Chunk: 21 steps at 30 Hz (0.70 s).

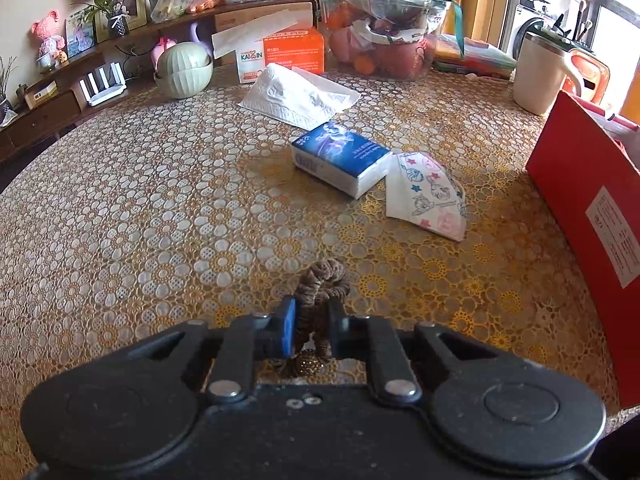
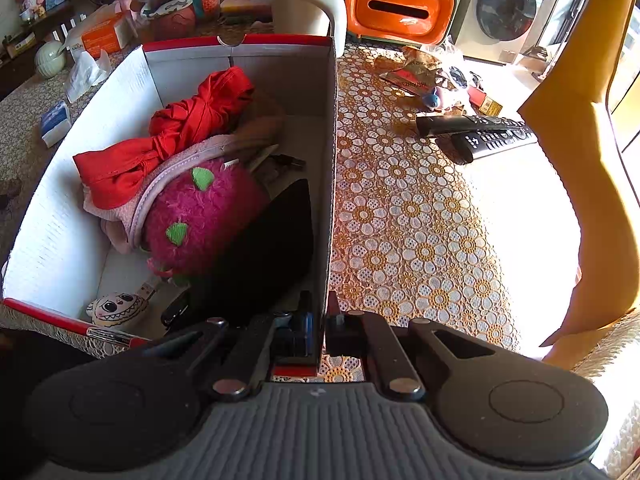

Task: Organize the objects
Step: 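Carry the hair tie into the shoebox and lower it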

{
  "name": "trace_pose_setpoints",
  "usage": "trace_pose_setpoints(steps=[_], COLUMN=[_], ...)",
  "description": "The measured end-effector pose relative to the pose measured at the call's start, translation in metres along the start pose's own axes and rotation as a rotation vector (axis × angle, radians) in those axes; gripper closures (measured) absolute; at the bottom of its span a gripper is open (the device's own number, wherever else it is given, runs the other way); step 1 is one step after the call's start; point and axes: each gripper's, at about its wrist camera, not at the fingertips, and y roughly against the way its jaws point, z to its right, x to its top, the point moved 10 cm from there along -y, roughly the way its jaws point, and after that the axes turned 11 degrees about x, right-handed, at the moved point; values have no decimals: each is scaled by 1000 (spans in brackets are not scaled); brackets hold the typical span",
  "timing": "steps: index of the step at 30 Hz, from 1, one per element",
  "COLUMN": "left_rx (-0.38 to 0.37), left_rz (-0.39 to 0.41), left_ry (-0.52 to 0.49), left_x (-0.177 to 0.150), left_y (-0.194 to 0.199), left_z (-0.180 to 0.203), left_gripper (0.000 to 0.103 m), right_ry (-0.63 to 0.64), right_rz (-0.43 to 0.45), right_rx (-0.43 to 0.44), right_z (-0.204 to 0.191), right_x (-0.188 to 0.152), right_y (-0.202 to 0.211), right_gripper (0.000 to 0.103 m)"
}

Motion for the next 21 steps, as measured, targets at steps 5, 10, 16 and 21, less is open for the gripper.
trace_pose_setpoints(steps=[5, 10, 16, 21], left_rx=[-60, -138, -227, -294], left_rz=[30, 61, 113, 140], left_ry=[-20, -47, -102, -152], left_x=[14, 28, 42, 49], left_y=[30, 63, 101, 125], left_z=[19, 47, 85, 118], left_gripper=[89, 89, 89, 89], right_ry=[3, 3, 0, 1], right_rz=[3, 9, 17, 23], right_rx=[2, 9, 16, 18], right_z=[-1, -1, -1, -1], right_x=[0, 1, 1, 0], right_y=[1, 1, 1, 1], right_gripper=[98, 98, 97, 97])
